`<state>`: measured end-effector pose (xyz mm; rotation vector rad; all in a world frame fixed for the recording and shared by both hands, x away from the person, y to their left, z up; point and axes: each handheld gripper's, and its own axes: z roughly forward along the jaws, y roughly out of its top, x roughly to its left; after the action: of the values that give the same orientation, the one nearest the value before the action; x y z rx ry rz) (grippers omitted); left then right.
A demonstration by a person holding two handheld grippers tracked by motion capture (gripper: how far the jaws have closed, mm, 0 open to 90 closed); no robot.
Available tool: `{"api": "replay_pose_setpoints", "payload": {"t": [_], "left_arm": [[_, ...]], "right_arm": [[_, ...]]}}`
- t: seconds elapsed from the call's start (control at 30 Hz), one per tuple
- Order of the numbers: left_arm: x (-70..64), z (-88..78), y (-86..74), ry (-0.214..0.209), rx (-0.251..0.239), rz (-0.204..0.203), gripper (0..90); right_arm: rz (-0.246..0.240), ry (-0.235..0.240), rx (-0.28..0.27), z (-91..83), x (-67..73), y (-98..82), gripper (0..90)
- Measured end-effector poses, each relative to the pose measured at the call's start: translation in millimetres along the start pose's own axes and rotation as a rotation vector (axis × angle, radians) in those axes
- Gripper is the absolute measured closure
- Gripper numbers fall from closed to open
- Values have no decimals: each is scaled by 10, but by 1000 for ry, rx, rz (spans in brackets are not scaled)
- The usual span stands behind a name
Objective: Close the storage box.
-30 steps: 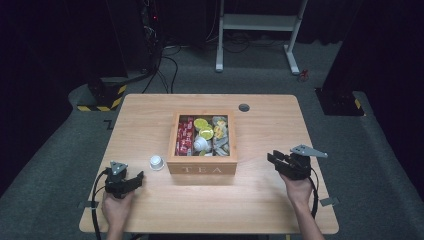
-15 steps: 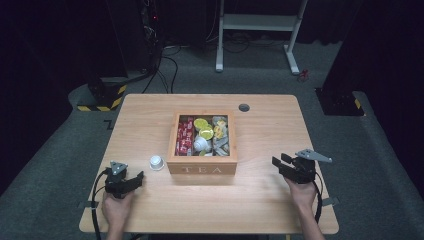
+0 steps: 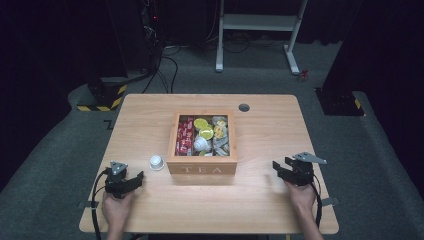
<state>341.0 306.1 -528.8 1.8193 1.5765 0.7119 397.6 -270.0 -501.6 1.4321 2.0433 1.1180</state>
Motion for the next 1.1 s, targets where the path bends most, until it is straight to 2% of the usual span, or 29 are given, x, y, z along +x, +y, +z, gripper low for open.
{"api": "replay_pose_setpoints", "payload": {"t": [0.17, 0.43, 0.63, 0.77, 1.1], "left_arm": [[0, 0, 0, 0, 0, 0, 297], [0, 0, 0, 0, 0, 0, 297], [0, 0, 0, 0, 0, 0, 296], [0, 0, 0, 0, 0, 0, 297], [0, 0, 0, 0, 0, 0, 297]], "right_arm": [[-11, -34, 31, 59, -11, -15, 394], [-10, -48, 64, 173, -3, -42, 390], [-47, -77, 82, 260, 26, -62, 394], [-55, -84, 69, 263, 28, -57, 394], [-71, -122, 103, 277, 19, -57, 373]]}}
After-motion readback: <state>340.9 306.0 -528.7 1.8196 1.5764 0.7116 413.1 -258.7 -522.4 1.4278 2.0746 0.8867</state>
